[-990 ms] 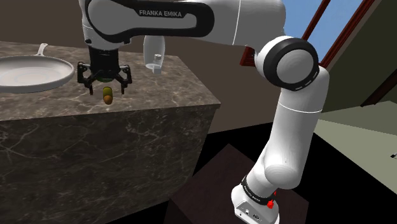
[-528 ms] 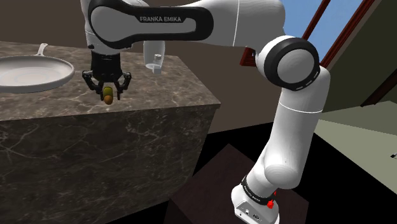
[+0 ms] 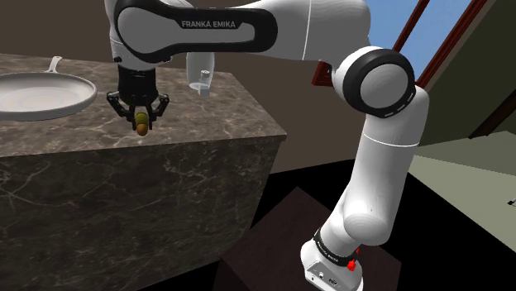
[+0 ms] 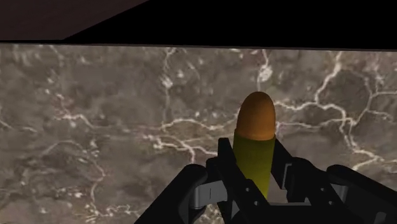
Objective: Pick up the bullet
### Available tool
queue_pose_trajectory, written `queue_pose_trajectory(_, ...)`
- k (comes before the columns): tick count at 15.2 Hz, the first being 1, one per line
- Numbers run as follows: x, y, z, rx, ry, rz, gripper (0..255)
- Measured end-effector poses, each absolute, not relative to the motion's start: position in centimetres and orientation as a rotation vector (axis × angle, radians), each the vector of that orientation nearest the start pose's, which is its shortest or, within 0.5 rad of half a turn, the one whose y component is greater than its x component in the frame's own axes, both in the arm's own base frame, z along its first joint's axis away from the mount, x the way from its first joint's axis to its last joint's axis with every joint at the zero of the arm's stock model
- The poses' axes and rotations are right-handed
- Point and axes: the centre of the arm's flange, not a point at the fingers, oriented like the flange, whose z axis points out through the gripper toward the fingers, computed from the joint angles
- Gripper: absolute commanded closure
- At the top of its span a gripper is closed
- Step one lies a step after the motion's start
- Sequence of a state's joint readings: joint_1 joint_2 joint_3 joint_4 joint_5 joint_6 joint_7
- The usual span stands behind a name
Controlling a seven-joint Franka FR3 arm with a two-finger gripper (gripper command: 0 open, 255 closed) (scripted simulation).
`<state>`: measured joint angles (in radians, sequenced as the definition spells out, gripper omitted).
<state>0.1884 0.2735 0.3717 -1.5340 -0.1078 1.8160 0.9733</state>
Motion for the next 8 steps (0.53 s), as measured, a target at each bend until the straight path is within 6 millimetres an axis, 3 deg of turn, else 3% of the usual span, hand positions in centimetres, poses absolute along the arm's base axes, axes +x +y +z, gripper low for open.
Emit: queue_pose_trajectory(8, 56.2, 31.7, 54.4, -3.061, 0.615, -0.033, 255)
